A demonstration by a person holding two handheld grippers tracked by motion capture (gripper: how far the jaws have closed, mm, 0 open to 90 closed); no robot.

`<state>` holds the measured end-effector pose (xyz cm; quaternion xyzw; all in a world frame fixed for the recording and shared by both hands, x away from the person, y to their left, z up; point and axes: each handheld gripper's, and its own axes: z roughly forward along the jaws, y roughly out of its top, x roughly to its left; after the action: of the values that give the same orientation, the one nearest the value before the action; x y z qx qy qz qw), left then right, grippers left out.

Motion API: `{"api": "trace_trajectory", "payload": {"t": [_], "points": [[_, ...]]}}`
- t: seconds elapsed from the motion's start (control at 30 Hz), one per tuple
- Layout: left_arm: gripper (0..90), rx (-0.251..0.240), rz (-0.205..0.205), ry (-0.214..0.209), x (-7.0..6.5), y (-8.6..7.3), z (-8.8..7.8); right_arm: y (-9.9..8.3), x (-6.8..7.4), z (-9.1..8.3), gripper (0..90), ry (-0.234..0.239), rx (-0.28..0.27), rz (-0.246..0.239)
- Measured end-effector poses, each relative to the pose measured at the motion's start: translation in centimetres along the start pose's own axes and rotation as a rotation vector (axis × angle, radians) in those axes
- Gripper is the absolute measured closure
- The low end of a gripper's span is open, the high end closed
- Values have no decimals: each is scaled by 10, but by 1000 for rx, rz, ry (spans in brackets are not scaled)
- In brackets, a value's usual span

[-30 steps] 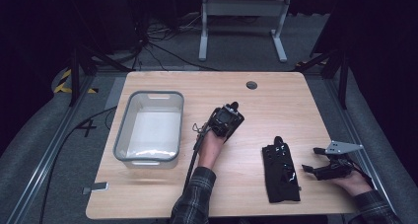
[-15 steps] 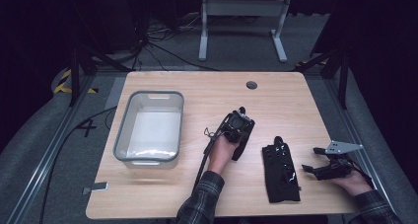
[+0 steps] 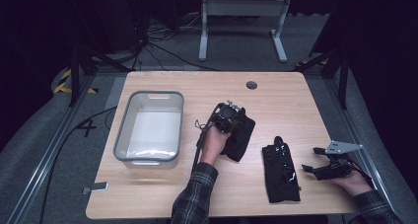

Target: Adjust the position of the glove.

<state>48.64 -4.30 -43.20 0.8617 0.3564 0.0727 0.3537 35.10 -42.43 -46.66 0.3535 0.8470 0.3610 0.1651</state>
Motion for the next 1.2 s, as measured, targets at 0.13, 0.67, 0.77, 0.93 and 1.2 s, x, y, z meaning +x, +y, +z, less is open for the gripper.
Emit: {"api": "trace_trajectory", "payload": {"t": [0.13,0.67,0.77,0.93,1.2], "points": [[899,18,-16,12,7,-6,5,0,0,0,122,0,0,0],[899,56,20,5,-6,-29,1,0,0,0,121,0,0,0],[899,73,48,9,-15,-34,-4,0,0,0,122,0,0,0],[900,84,96,12,-28,-44,-10,0,0,0,121,0,0,0],[900,92,137,-9,-42,-59,-21,2,0,-2,161,13,9,-16]]}}
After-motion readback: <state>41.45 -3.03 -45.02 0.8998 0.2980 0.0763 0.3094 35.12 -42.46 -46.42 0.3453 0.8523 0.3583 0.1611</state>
